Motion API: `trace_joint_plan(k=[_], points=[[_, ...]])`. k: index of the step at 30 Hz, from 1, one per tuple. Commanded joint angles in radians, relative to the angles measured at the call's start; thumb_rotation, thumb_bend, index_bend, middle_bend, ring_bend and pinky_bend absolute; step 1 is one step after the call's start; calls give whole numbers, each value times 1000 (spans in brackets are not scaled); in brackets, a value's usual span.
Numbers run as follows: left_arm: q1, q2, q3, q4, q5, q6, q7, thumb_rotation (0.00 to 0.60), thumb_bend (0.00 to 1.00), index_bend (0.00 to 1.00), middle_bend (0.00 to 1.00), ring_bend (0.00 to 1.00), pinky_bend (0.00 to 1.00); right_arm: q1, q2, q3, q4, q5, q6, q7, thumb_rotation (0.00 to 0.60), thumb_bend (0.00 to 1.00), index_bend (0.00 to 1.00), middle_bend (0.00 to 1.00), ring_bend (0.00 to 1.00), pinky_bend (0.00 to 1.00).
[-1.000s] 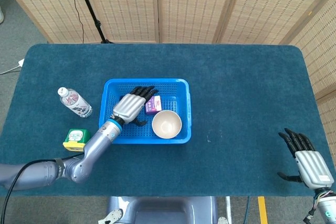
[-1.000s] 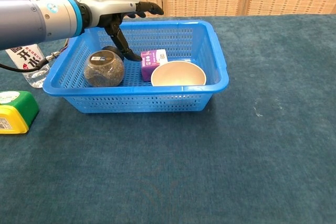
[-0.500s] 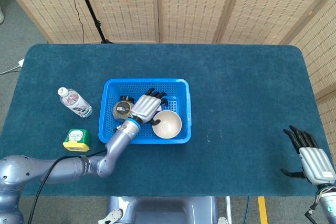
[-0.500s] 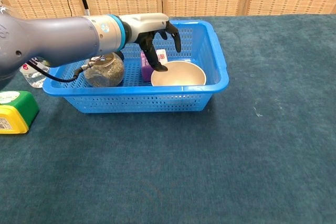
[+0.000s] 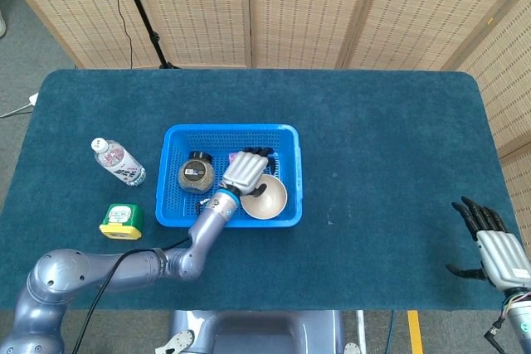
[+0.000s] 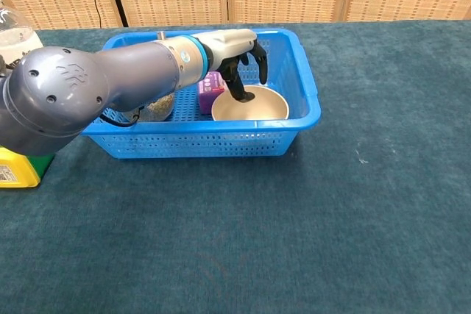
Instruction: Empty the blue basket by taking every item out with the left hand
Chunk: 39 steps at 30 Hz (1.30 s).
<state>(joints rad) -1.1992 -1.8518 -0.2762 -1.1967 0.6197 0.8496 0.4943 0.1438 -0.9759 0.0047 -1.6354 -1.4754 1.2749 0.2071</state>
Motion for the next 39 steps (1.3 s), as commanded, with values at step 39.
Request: trace_joint_plan(k=[39], points=[[17, -59, -53, -8, 154, 104, -6, 600, 636, 763, 521, 508, 595, 3, 9, 3, 5, 1, -9, 30, 600, 0, 0, 0, 0, 0]])
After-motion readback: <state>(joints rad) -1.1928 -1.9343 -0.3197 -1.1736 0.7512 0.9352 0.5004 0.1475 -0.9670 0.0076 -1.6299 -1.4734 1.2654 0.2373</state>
